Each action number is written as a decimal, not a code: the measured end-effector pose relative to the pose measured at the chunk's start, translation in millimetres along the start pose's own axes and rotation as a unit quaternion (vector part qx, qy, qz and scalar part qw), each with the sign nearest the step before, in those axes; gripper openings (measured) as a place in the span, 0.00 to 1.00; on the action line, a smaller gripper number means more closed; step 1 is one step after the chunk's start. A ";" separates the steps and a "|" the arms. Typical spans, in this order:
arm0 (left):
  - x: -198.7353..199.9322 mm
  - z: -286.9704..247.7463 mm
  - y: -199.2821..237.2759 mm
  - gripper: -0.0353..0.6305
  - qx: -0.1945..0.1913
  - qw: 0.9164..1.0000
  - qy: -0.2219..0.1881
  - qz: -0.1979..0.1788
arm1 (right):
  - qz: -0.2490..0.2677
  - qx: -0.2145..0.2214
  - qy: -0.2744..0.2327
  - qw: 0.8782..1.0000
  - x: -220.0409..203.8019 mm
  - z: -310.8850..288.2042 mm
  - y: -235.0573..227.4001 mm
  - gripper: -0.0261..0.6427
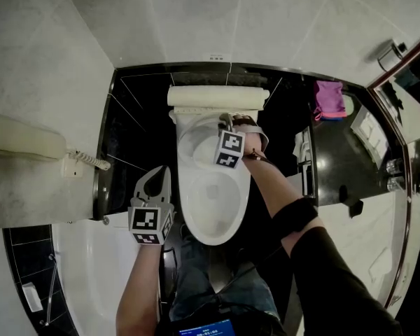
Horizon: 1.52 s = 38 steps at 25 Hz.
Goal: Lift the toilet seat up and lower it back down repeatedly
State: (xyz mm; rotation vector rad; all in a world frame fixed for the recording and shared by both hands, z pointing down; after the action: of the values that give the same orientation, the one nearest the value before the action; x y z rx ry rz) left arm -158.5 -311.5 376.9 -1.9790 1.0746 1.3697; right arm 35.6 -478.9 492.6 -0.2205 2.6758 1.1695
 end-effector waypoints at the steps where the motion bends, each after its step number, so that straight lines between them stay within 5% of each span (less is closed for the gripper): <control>1: 1.1 2.4 -3.9 0.06 0.002 1.000 -0.001 0.000 | 0.002 -0.001 -0.003 1.000 1.3 6.4 3.8 0.20; 17: -37.2 135.1 -137.0 0.06 0.092 0.996 0.020 -0.002 | -0.002 0.000 -0.064 0.998 4.8 137.0 137.1 0.18; 24: -83.9 183.8 -154.5 0.06 0.077 0.996 0.032 -0.008 | -0.010 -0.045 -0.058 0.997 4.9 171.6 208.8 0.18; 38: -242.1 244.7 -175.2 0.06 0.016 1.000 0.000 -0.023 | -0.012 -0.135 -0.029 0.990 -2.1 204.3 353.6 0.20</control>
State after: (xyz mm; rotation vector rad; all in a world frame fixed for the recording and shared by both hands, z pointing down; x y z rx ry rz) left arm -188.6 51.3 505.8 -1.9691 1.0386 1.3192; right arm -13.1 -89.9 607.4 -0.2566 2.4520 1.5035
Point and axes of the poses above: the fingertips, and each gripper's own axes: z backward along the fingers, y to its left, x out of its top, the point moved 5 cm from there along z, backward along the fingers, and after that the axes turned 7 degrees about -x, right-handed, at the moved point
